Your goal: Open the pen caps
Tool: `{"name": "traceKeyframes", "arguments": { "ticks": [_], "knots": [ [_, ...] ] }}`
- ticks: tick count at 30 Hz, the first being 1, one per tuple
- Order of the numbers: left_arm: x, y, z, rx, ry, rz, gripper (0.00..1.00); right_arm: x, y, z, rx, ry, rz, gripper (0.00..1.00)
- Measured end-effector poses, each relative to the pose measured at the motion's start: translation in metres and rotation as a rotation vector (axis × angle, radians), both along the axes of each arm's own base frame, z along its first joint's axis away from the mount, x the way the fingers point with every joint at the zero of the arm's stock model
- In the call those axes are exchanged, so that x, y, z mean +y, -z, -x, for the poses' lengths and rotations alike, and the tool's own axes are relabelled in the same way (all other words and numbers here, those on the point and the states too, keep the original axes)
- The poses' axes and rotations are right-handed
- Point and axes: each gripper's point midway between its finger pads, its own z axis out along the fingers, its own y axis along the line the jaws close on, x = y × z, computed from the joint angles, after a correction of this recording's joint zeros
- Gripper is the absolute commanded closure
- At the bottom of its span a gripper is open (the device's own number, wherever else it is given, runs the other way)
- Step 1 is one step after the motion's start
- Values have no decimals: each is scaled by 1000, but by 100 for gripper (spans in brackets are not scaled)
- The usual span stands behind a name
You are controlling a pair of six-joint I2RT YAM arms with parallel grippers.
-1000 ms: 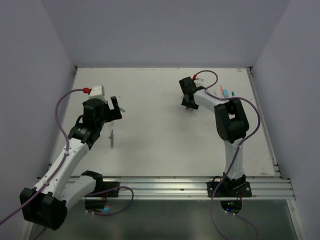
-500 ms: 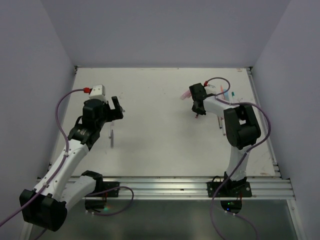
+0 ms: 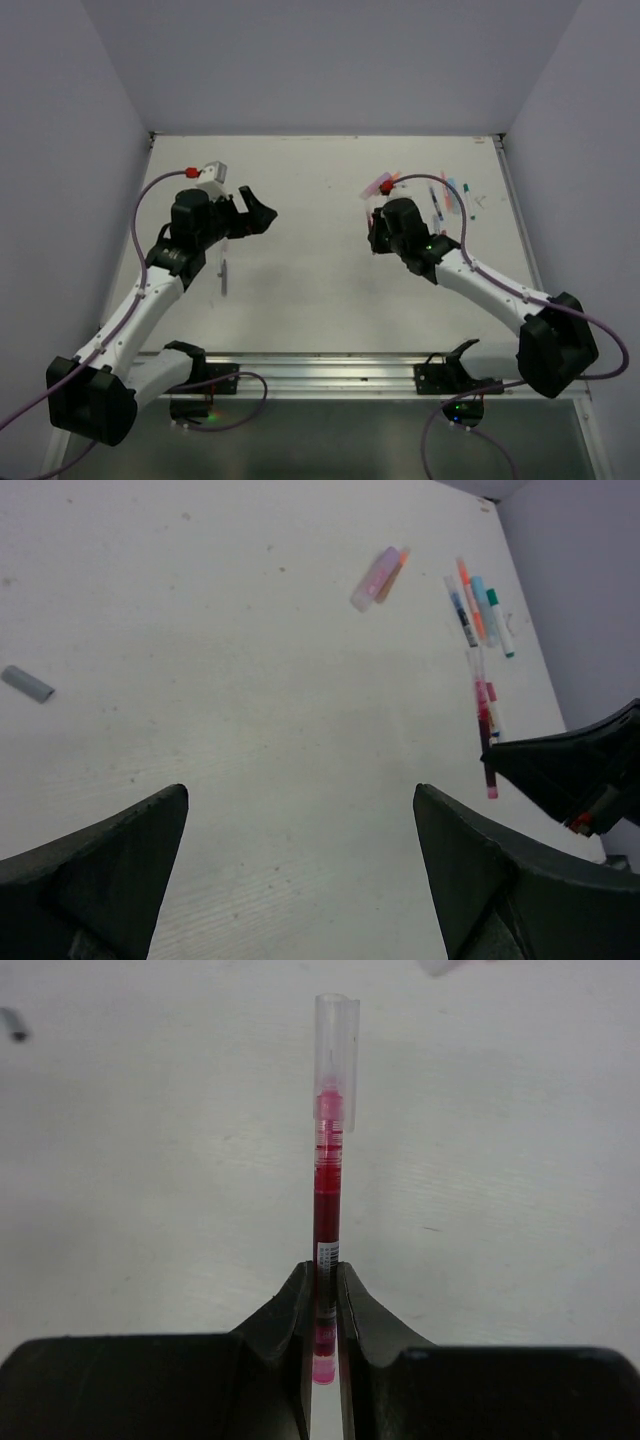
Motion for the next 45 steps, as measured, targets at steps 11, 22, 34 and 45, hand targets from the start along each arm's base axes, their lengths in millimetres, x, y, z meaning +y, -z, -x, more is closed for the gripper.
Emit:
{"name": "traceKeyframes", "arguments": {
  "ticks": [11, 22, 34, 45],
  "knots": [
    [-86, -43, -3, -8, 167, 187, 16, 120, -59, 80, -206, -540, -142, 100],
    [-101, -32, -5, 79, 22, 239, 34, 146, -57, 92, -260, -603, -111, 100],
    [-107, -20, -6, 108, -41, 231, 44, 141, -54, 83, -290, -535, -55, 100],
    [-118, -1, -7, 145, -42, 206, 54, 144, -59, 77, -320, -503, -62, 100]
  ]
}}
